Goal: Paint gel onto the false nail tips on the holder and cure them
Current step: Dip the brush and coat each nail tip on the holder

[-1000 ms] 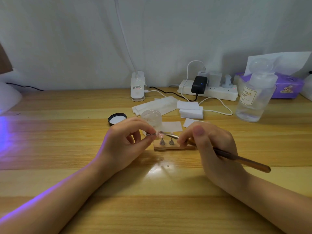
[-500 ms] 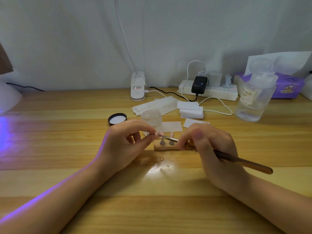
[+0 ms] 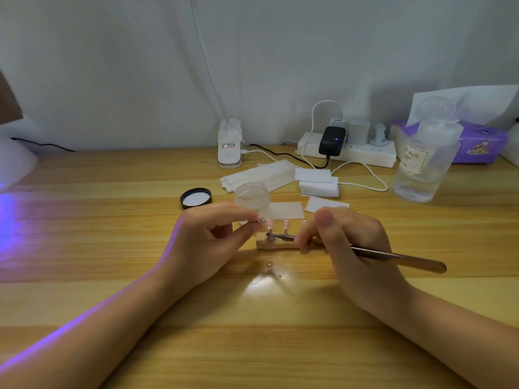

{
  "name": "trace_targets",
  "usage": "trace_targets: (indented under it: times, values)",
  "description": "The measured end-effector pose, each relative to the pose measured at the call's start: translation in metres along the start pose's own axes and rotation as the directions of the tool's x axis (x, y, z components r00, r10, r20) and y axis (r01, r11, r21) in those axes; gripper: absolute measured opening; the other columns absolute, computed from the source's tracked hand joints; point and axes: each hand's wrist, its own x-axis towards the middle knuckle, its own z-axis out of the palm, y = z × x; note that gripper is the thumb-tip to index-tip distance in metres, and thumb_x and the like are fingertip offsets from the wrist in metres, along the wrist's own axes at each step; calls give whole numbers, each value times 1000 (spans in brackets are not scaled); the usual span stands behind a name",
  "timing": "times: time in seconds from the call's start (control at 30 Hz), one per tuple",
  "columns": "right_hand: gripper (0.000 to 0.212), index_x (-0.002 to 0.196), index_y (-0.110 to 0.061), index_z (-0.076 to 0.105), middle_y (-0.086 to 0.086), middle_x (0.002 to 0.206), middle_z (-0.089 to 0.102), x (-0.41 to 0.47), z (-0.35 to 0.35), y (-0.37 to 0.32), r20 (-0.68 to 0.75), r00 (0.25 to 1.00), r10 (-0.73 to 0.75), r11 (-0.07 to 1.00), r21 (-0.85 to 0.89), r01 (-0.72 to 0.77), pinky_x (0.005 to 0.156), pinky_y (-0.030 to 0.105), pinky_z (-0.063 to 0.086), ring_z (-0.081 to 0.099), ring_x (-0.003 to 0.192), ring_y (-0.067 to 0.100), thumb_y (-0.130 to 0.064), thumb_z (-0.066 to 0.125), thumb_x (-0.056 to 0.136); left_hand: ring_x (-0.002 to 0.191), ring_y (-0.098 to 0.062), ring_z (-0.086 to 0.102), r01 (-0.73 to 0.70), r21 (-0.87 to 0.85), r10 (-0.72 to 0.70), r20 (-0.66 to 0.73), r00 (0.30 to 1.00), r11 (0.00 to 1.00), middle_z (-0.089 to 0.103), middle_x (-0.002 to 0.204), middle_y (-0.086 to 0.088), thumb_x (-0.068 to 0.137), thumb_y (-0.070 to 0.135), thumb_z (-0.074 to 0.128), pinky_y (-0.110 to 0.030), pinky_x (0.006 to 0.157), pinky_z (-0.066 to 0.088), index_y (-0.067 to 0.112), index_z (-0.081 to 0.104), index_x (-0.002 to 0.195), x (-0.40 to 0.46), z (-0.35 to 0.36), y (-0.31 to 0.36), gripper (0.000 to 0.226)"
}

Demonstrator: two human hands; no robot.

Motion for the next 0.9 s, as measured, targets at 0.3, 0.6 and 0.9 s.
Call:
trace_targets:
  times: [0.3,0.6,0.9]
  values:
    - [50,76,-6,66,-12,77,58,3,2,-1,37,997,-70,997,-42,71,69,12,40,54,73,-3,-34,30,96,49,-5,42,18,-57,-17,13,1000,998,61,76,26,76,10,66,-23,44,38,24,65,93,0,0,2,22]
    - [57,68,-7,66,-4,65,61,1,-1,0,-25,997,-70,997,-24,70,63,21,45,57,66,2,-37,27,97,48,-2,43,49,-41,-48,31,998,998,64,75,14,77,11,66,-16,45,37,19,67,95,-1,0,1,20]
    - [54,71,-9,66,-8,67,61,2,1,3,22,997,-71,996,-50,72,64,16,42,56,67,-1,-37,29,96,48,-4,43,28,-83,-25,34,999,996,61,76,23,79,23,61,-23,42,38,22,66,95,-1,-1,1,17]
